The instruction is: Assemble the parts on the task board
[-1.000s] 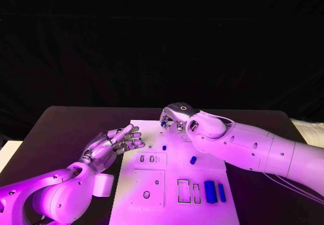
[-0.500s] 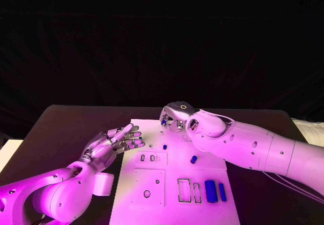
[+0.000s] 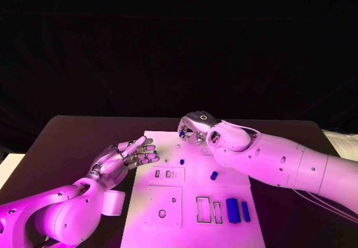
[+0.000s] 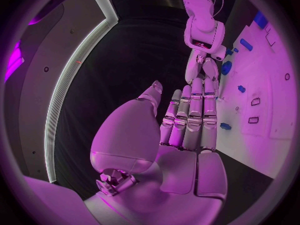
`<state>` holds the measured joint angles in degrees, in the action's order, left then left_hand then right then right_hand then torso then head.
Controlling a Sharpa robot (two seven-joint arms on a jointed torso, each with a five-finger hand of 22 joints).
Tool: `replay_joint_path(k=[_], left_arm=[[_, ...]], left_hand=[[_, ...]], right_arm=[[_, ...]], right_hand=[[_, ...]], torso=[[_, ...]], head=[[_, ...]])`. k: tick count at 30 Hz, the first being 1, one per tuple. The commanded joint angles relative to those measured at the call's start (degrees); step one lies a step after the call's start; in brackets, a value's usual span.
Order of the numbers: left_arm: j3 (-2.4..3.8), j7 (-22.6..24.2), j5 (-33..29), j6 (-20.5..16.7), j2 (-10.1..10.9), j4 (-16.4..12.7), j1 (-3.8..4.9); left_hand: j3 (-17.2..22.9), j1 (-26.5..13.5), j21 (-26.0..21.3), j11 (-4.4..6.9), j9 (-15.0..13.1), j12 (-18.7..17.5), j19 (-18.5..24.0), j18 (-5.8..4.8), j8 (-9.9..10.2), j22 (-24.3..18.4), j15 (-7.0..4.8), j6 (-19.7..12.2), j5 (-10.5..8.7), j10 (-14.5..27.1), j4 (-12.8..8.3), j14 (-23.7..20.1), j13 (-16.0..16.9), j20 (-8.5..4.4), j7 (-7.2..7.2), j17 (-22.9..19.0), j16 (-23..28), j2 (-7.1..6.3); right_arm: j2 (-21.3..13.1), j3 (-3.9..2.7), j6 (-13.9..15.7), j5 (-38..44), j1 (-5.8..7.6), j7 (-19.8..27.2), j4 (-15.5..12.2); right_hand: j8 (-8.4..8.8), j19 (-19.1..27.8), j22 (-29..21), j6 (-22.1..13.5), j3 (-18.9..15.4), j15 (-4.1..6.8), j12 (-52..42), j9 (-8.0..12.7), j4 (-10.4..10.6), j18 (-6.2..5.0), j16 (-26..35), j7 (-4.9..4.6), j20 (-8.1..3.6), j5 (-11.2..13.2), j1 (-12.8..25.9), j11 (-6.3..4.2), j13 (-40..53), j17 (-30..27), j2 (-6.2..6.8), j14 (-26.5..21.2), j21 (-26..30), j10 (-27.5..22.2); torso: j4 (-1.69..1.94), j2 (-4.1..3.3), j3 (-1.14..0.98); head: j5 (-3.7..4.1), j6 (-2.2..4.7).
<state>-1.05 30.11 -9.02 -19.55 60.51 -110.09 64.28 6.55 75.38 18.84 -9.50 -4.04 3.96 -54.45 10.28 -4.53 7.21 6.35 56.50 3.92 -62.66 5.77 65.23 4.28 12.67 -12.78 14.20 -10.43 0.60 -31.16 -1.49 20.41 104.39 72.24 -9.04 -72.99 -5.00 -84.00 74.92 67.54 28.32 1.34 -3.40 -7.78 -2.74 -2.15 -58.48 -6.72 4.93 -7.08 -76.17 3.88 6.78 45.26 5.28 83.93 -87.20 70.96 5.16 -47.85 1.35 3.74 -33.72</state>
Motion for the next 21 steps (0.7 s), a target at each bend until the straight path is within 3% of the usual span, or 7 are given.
replay_joint_path(k=[1,21], left_arm=[[0.05,0.3,-0.3,1.4,0.0,0.0,0.08],[0.05,0.1,-0.3,1.5,-0.1,0.1,0.08]], left_hand=[[-0.1,-0.3,-0.3,-0.06,0.1,-0.4,0.5,0.06,0.3,-0.1,0.16,-0.1,-0.2,0.5,-0.2,-0.4,-0.1,0.0,-0.21,0.1,0.2,0.11],[-0.1,-0.3,-0.3,-0.08,0.1,-0.4,0.5,0.07,0.3,-0.1,0.18,-0.1,-0.19,0.6,-0.3,-0.5,-0.1,0.02,-0.23,0.1,0.3,0.14]], right_arm=[[-0.1,0.2,-0.6,1.6,-0.32,-0.9,-0.3],[-0.2,0.2,-0.6,1.7,-0.41,-0.4,-1.1]], right_hand=[[0.26,-2.3,8.1,0.1,-0.1,0.02,-0.2,-0.1,0.4,0.58,0.2,-0.24,-0.22,0.2,-0.1,-0.49,0.1,-0.1,0.38,0.1,0.1,0.3],[0.28,-2.2,8.0,0.2,-0.2,-0.01,-0.2,-0.2,0.6,0.57,0.2,-0.2,-0.18,0.5,0.2,-0.48,0.1,-0.1,0.65,0.1,0.2,0.3]], torso=[[0.01,-0.04,-0.02],[0.04,-0.14,0.07]], head=[[-0.04,0.01],[0.05,-0.03]])
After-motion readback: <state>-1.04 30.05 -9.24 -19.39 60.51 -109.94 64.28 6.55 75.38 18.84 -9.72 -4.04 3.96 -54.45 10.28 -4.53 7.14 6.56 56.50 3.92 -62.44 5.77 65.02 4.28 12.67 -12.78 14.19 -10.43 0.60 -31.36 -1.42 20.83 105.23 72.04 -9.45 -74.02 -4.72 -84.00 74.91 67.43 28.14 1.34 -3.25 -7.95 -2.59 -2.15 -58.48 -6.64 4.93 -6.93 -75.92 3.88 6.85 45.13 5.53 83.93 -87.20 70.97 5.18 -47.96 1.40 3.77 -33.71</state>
